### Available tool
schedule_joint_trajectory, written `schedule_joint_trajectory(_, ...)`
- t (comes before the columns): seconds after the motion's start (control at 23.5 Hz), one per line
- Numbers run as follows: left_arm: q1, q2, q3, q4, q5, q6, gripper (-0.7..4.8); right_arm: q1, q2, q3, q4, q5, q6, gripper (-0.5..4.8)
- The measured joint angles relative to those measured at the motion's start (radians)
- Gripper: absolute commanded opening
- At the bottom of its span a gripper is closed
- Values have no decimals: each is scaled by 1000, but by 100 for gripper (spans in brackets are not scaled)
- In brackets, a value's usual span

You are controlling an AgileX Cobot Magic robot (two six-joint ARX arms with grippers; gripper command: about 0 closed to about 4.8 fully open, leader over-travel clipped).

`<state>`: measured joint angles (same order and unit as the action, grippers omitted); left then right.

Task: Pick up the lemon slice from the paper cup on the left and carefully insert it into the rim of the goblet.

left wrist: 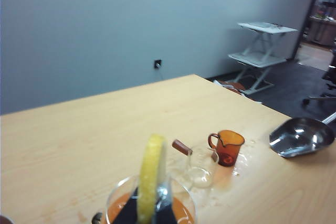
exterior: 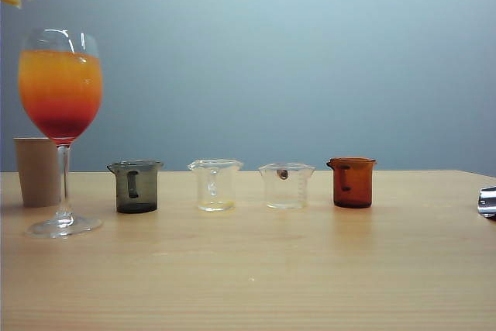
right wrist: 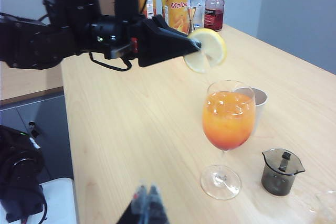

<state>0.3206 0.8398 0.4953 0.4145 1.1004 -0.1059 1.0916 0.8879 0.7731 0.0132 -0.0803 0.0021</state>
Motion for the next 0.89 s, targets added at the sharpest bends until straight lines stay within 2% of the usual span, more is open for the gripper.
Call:
schedule_joint_trajectory(0.21, 0, 76, 48, 14, 53, 19, -6, 0, 0, 0, 0, -23, 0, -5)
schedule_joint_trajectory(0.3, 2, 133, 95, 19, 99, 22, -6, 0, 0, 0, -2, -26, 0, -5)
schedule_joint_trajectory(0.42, 53, 251, 168, 15, 206, 22, -6, 0, 0, 0, -4, -26, 0, -5)
schedule_joint_trajectory(0.59, 71, 351, 239, 38, 274, 23, -6, 0, 0, 0, -4, -26, 0, -5)
schedule_joint_trajectory(0.81, 69, 389, 254, 73, 341, 29, -6, 0, 0, 0, -4, -26, 0, -5)
schedule_joint_trajectory(0.89, 68, 398, 253, 76, 377, 60, -6, 0, 0, 0, -5, -26, 0, -5)
